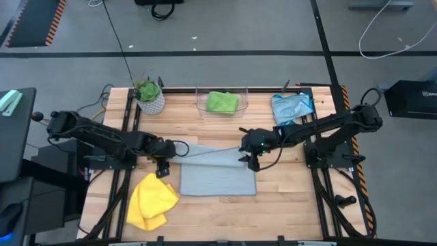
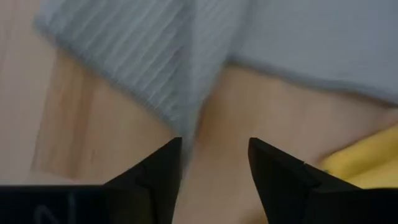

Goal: Fold microfiber towels
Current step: Fold the gray microfiber cloth

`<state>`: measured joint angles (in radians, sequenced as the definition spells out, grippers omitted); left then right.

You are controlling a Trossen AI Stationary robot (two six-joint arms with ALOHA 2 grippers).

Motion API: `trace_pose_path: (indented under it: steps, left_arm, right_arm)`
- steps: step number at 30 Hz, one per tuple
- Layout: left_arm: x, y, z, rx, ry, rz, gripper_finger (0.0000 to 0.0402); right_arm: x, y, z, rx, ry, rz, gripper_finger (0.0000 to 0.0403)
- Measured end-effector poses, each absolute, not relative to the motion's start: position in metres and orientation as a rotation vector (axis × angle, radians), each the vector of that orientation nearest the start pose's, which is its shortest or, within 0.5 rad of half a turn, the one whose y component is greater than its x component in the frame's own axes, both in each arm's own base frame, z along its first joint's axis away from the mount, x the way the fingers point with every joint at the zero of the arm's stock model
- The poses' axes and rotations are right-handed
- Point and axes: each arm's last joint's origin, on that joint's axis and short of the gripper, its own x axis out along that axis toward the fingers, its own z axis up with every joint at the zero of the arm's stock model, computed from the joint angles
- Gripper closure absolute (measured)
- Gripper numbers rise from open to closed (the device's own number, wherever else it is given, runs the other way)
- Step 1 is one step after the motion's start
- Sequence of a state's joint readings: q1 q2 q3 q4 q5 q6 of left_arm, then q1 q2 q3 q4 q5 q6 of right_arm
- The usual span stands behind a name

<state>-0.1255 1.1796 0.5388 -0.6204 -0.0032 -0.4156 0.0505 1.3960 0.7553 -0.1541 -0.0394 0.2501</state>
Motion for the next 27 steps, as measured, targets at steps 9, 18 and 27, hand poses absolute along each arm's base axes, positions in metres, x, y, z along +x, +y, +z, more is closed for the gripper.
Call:
trace_pose_path:
  steps: [9,18,27]
  left_arm:
    - [0.186,-0.016,0.148,-0.254,1.243,0.179,0.0217]
    - [0.189,-0.017,0.149,-0.169,1.220,0.110,0.0380]
    - [0.191,-0.017,0.151,-0.161,1.196,0.098,0.0385]
  right_arm:
    - [0.268,-0.007,0.183,0.263,0.801,-0.049,0.0176]
    - [0.256,-0.026,0.166,0.437,0.822,-0.150,0.0163]
    - [0.267,-0.040,0.138,0.533,0.850,-0.212,0.0136]
